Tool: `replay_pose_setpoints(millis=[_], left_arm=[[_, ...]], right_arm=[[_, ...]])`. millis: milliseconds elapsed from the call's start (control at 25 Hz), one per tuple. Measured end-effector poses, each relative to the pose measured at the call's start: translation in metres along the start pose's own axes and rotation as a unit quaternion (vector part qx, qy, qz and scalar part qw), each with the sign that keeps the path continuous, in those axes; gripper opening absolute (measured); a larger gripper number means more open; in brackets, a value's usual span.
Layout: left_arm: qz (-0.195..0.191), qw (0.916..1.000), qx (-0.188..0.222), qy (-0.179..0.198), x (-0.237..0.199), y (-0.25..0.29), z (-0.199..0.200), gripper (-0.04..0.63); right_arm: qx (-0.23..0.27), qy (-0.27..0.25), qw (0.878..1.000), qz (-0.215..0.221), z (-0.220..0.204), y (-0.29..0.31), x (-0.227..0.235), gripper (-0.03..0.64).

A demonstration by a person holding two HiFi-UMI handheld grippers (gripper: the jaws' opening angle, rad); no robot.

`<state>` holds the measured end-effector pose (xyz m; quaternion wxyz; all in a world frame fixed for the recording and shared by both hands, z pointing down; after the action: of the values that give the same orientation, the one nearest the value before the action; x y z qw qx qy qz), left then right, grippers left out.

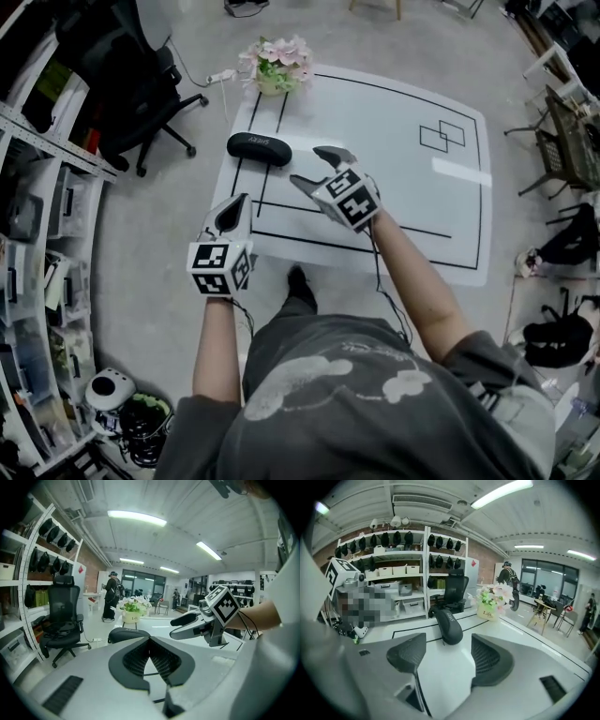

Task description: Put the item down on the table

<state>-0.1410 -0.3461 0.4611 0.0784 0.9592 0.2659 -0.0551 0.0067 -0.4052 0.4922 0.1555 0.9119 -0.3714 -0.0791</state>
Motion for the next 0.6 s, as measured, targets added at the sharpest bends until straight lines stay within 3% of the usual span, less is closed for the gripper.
replay_pose_setpoints(millis=[600], left_arm=[[-0.06,0.9975,0.035,0.012,0.125,-0.055,0.013,0.002]], right_arm=[[0.062,0.051,0.991,-0.107,-0.01,-0.172,-0.021,0.0]])
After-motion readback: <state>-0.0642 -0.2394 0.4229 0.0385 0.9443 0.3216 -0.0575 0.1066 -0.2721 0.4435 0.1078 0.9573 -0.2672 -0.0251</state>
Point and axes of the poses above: the fingertips, and each gripper's own axes: y forward along the fingers, x to its right, z out of its top, the point moved 3 cm from there along -y, backward along the fingers, and after that the axes turned 15 degrees about x, right-handed, at the moved point
